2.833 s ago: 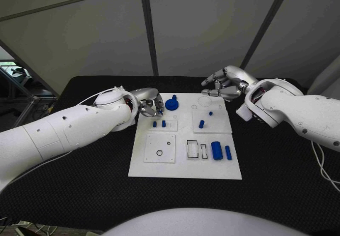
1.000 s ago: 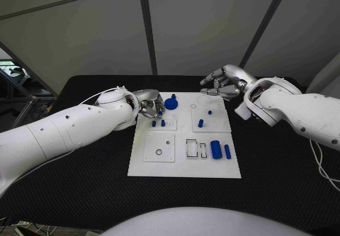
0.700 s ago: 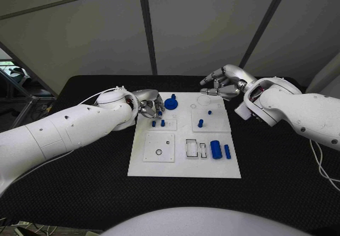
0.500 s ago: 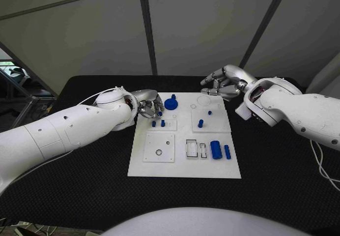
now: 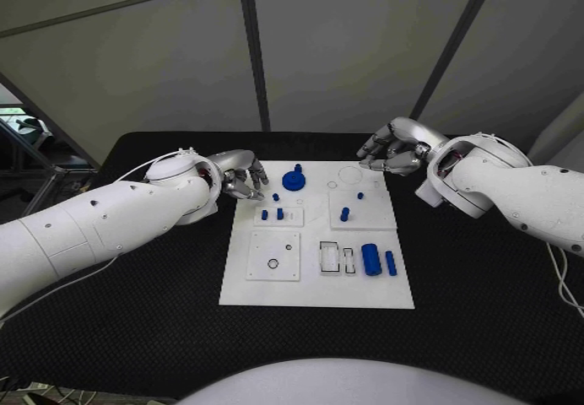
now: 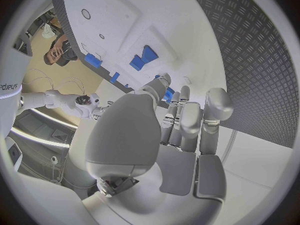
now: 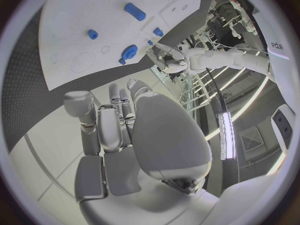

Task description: Assemble the parts on the task board

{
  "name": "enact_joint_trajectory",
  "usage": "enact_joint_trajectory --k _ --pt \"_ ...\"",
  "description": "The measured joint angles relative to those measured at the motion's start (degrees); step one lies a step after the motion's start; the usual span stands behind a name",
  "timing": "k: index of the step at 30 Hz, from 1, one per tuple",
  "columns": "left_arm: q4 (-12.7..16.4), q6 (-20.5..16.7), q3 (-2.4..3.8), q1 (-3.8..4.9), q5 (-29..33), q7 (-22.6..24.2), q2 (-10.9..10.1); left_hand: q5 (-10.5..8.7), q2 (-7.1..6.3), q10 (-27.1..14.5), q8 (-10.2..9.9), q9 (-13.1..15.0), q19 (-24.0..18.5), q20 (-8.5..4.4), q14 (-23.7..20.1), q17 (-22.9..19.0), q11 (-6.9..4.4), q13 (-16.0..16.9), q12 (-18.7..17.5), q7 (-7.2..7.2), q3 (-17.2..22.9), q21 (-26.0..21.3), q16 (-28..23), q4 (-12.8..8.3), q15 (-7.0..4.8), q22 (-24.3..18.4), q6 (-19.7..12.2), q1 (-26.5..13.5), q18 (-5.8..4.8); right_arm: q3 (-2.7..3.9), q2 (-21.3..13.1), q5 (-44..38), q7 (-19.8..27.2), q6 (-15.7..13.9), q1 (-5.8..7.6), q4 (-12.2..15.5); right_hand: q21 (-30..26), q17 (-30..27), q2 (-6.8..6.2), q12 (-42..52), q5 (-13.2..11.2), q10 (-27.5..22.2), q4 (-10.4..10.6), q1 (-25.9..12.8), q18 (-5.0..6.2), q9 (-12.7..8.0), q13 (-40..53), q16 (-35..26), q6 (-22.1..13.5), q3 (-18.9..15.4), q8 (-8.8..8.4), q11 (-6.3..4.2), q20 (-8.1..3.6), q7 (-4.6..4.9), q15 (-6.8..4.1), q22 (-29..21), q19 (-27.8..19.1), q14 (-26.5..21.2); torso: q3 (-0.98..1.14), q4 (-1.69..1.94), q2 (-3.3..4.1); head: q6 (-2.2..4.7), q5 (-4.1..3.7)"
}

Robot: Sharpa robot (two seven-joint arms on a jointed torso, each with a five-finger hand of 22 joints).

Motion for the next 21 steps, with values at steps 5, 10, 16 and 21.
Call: enact_joint_trajectory --k 5,10,16,21 --pt "0.2 -2.0 0.30 0.00 3.3 1.1 -1.9 0.00 1.24 0.4 0.8 0.1 -1.2 -0.01 -0.6 -1.3 0.35 -0.2 -0.1 0.16 1.3 -2.6 -0.5 -0.8 0.17 -1.2 2.3 1.2 0.02 0.00 -0.9 -7.2 -1.3 1.1 -0.29 0.1 0.4 0.1 -0.30 -4.2 -3.0 2.4 -1.0 1.0 -0.01 -0.1 -3.7 0.0 1.5 2.5 0.00 -0.22 -0.13 -0.91 0.00 1.1 0.7 0.0 0.00 0.00 0.00 0.30 0.03" --pt "1.2 -5.0 0.36 0.01 13.3 3.4 -4.7 0.00 1.57 2.1 1.1 0.1 -3.9 -0.11 -0.6 -2.5 0.12 -0.5 -0.1 0.27 2.9 -7.7 -0.5 -0.8 0.15 -3.9 3.6 1.5 0.00 0.00 -1.9 -14.8 -2.6 1.5 -1.23 1.4 0.8 0.0 -0.65 -6.6 -3.8 3.1 -1.5 1.1 -0.01 -0.1 -5.8 0.0 2.0 3.7 -0.65 -0.27 -0.11 -0.90 0.00 1.6 0.7 0.0 0.04 -0.01 0.02 0.97 -0.84" --pt "4.1 -9.3 0.38 0.00 32.2 9.5 -7.7 0.00 1.31 2.3 1.1 -0.1 -11.1 0.10 -12.8 -26.0 0.15 -1.5 -1.4 0.57 3.6 -21.2 -15.2 -0.1 0.37 -11.1 4.0 -0.7 0.15 -0.16 -2.3 -22.5 -4.2 1.5 -2.48 3.3 0.8 0.0 -2.17 -8.7 -5.0 2.8 -1.5 0.1 -0.01 -0.3 -7.5 0.0 2.0 4.1 -1.79 0.07 0.10 -0.90 0.00 1.7 0.9 0.0 0.07 -0.07 0.05 1.67 -2.74" --pt "6.8 -10.9 0.37 -0.37 49.5 16.1 -9.8 0.00 1.38 1.9 0.9 -0.1 -12.4 0.52 -14.7 -29.5 0.62 -1.8 -1.4 0.72 3.1 -25.1 -19.8 0.2 0.58 -13.8 4.1 -1.0 4.41 -0.44 -2.1 -27.3 -5.7 1.6 -3.31 3.5 0.8 -0.1 -2.80 -9.6 -5.6 2.4 -1.5 -0.4 -0.01 -0.3 -8.5 0.0 1.7 4.4 -2.67 0.47 0.10 -0.58 0.00 1.7 0.9 0.0 0.04 -0.07 0.05 2.05 -4.04"
